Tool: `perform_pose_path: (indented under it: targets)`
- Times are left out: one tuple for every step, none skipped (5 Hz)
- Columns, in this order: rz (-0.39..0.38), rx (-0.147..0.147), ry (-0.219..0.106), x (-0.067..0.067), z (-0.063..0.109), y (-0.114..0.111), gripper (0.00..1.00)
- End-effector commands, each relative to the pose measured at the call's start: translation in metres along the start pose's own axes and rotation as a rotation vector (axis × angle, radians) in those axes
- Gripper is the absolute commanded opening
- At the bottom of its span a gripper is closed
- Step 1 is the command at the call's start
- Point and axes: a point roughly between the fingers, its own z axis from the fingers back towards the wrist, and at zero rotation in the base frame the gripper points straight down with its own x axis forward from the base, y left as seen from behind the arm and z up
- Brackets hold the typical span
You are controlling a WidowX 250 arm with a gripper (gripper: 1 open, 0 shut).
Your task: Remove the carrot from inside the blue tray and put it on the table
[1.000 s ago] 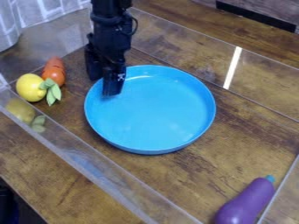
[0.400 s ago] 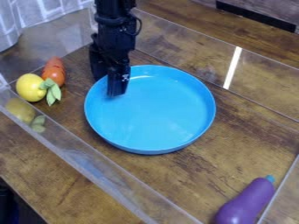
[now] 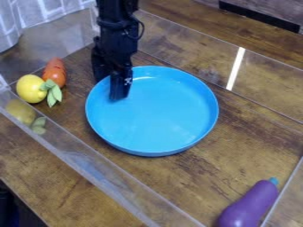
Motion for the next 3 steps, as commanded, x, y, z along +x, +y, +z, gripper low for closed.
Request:
perform_pose_path:
  targets:
    - [-0.019, 0.032, -0.044, 0.011, 0.015, -0.002, 0.00]
    - [-0.023, 0.036, -0.042, 0.011, 0.022, 0.000, 0.00]
    - [-0.026, 0.053, -0.049, 0.015, 0.034, 0.011, 0.00]
